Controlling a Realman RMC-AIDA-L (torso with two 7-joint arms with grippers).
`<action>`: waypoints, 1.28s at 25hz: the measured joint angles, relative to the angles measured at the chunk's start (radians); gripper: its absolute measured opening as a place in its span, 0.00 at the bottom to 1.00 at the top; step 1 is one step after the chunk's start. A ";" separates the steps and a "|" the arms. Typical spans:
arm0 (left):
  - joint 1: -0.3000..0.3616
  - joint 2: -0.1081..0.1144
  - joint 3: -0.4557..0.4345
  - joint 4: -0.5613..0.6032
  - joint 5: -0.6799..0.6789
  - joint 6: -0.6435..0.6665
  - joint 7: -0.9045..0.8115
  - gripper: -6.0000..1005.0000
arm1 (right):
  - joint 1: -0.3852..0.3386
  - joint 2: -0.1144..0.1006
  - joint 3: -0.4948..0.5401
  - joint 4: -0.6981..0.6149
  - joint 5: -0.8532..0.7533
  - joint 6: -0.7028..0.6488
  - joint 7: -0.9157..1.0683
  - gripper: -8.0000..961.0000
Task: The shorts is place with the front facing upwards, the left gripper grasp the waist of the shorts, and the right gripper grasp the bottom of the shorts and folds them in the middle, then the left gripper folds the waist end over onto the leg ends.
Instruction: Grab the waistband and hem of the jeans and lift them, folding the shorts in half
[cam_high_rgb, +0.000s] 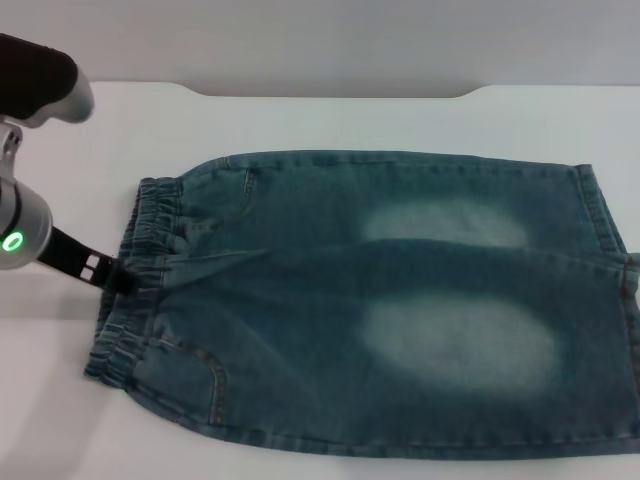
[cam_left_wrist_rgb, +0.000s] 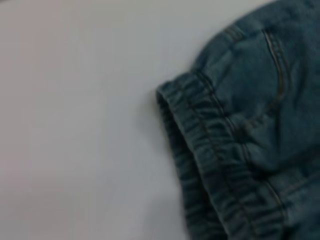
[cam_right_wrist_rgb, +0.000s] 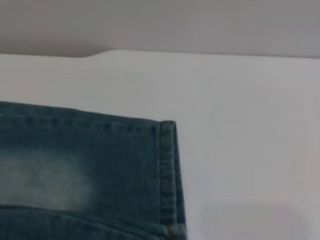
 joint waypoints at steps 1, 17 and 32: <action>0.000 0.000 0.010 -0.014 0.001 -0.021 -0.012 0.84 | -0.003 0.000 0.003 0.000 -0.002 0.002 0.000 0.82; -0.003 -0.003 0.096 -0.004 0.002 -0.120 -0.100 0.84 | -0.051 0.000 0.007 -0.005 -0.004 -0.028 -0.027 0.81; -0.024 -0.006 0.151 0.054 -0.004 -0.117 -0.148 0.77 | -0.059 0.000 0.011 -0.006 -0.004 -0.047 -0.053 0.80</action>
